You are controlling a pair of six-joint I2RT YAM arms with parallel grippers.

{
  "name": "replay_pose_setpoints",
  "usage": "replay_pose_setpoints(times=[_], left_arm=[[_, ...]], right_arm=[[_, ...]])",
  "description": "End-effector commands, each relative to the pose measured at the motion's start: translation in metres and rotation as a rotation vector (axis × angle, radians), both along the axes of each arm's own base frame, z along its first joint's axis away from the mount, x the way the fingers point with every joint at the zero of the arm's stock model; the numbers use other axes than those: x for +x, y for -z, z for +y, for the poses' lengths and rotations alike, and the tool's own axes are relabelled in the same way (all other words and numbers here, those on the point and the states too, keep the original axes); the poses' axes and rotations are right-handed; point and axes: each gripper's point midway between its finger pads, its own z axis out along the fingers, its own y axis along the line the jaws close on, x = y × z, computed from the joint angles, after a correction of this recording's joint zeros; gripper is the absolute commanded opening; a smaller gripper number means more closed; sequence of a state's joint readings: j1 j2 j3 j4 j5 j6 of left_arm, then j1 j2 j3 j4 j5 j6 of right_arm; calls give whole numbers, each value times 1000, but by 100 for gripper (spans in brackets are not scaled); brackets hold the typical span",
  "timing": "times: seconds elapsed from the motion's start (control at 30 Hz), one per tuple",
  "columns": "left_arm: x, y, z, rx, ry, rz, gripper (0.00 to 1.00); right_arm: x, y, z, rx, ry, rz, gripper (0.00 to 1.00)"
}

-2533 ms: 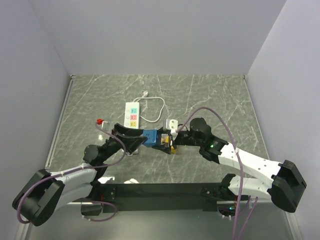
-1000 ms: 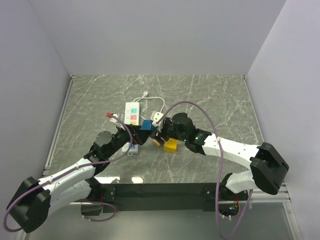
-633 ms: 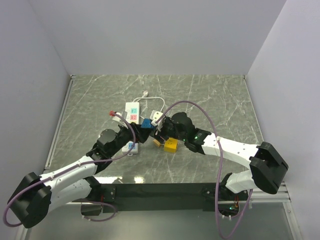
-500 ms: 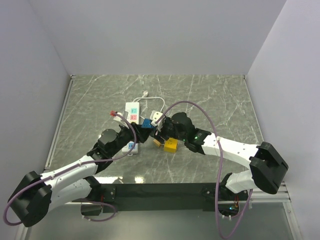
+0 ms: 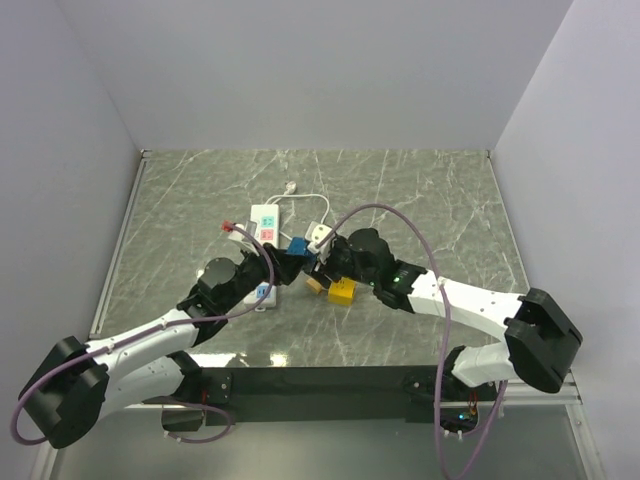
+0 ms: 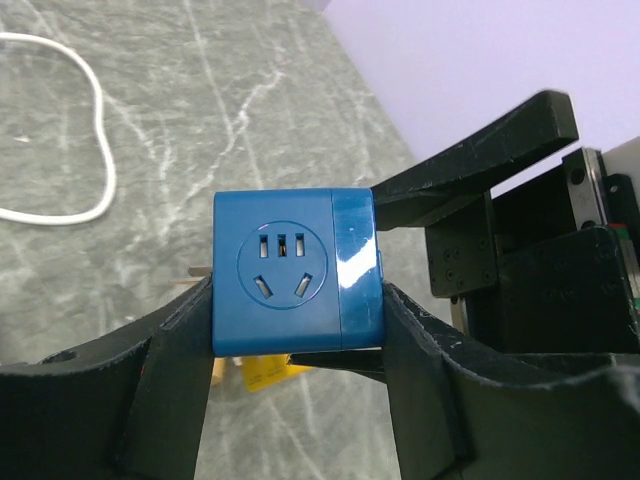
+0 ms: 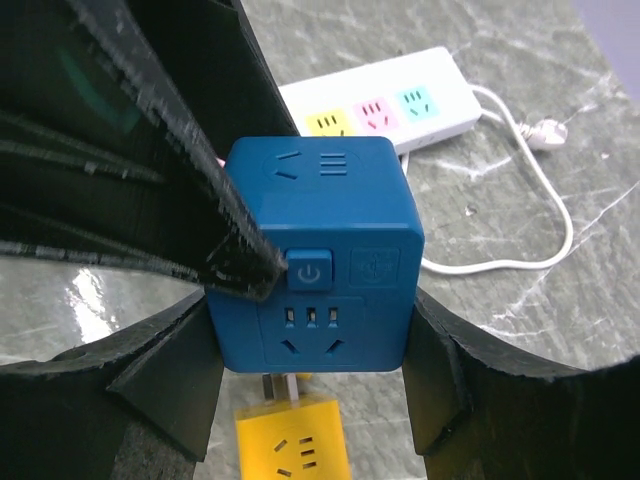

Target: Insert the plug

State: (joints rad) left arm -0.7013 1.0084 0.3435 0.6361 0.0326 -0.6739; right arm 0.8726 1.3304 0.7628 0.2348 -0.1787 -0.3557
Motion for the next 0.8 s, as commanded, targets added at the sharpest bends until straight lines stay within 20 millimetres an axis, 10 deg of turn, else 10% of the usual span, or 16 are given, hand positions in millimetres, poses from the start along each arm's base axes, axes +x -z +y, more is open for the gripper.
replay_pose_setpoints(times=[0.0, 0.27, 0.77], left_arm=[[-3, -24, 1, -117, -2, -24, 1], [-17, -33, 0, -172, 43, -14, 1], [-40, -49, -3, -222, 149, -48, 1]], right_arm=[[-11, -67, 12, 214, -55, -122, 29], [-24, -79, -10, 298, -29, -183, 76], [-42, -78, -7, 310, -123, -176, 78]])
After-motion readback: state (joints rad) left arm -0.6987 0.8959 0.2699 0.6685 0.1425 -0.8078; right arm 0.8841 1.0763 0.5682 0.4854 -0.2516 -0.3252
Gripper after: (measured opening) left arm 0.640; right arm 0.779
